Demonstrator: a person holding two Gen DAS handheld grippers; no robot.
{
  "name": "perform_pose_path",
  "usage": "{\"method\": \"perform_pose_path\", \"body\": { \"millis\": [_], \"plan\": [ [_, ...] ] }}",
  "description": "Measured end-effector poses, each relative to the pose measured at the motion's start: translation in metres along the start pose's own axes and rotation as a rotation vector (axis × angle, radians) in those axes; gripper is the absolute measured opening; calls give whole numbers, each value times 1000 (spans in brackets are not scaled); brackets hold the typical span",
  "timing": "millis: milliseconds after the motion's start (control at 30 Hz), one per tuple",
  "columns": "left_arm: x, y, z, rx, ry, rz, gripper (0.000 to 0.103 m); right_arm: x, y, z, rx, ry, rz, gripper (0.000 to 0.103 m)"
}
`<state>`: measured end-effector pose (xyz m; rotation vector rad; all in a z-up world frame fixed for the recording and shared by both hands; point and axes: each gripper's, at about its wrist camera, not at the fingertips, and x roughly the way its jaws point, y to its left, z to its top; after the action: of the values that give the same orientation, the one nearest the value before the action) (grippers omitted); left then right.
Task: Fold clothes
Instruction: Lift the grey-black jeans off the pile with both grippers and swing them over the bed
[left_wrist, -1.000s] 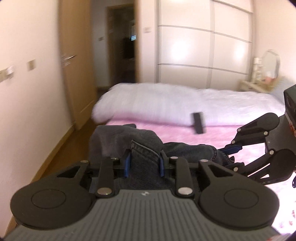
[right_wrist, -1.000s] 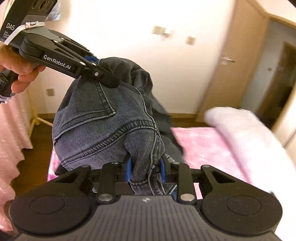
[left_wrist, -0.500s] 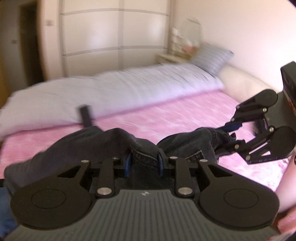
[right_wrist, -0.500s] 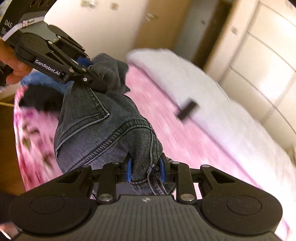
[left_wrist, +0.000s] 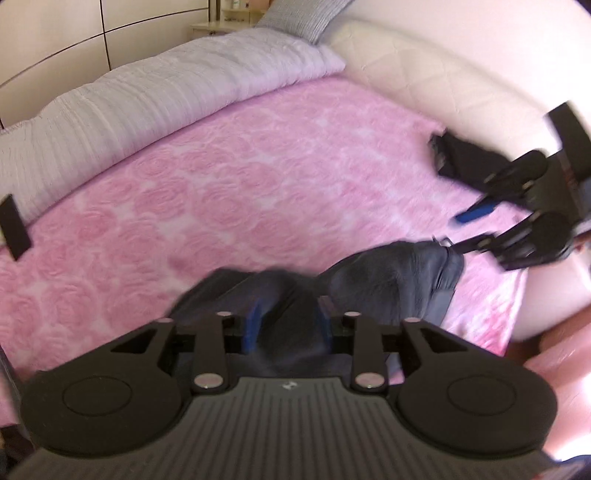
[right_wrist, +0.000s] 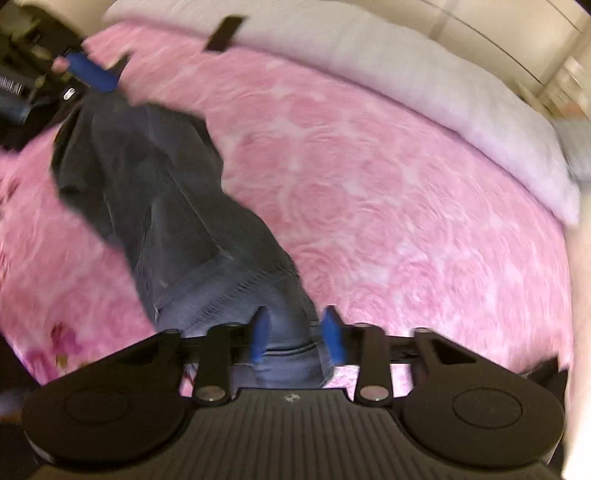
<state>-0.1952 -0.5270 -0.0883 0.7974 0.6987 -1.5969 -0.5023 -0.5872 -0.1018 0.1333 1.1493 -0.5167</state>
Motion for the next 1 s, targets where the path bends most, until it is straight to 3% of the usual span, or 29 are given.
{"method": "perform_pose_path", "body": {
  "millis": [133, 267, 367, 500, 633, 767, 1000],
  "plan": [
    [-2, 31, -9, 36, 49, 103, 39, 14, 10, 9, 30, -16, 47, 59],
    [-2, 56, -23, 47, 76, 174, 53, 26, 27, 27, -7, -24, 110, 77],
    [-1, 64, -33, 60, 94, 198, 58, 32, 38, 39, -33, -23, 150, 78],
    [6, 61, -46, 91, 106, 187, 67, 44, 53, 57, -42, -14, 165, 81],
    [20, 51, -54, 185, 81, 171, 75, 36, 70, 67, -15, 2, 149, 88],
    [25, 42, -63, 265, 46, 184, 80, 32, 91, 67, 10, 43, 127, 88],
    [20, 37, -84, 207, -9, 108, 87, 27, 112, 63, 85, 78, 58, 88]
  ]
}}
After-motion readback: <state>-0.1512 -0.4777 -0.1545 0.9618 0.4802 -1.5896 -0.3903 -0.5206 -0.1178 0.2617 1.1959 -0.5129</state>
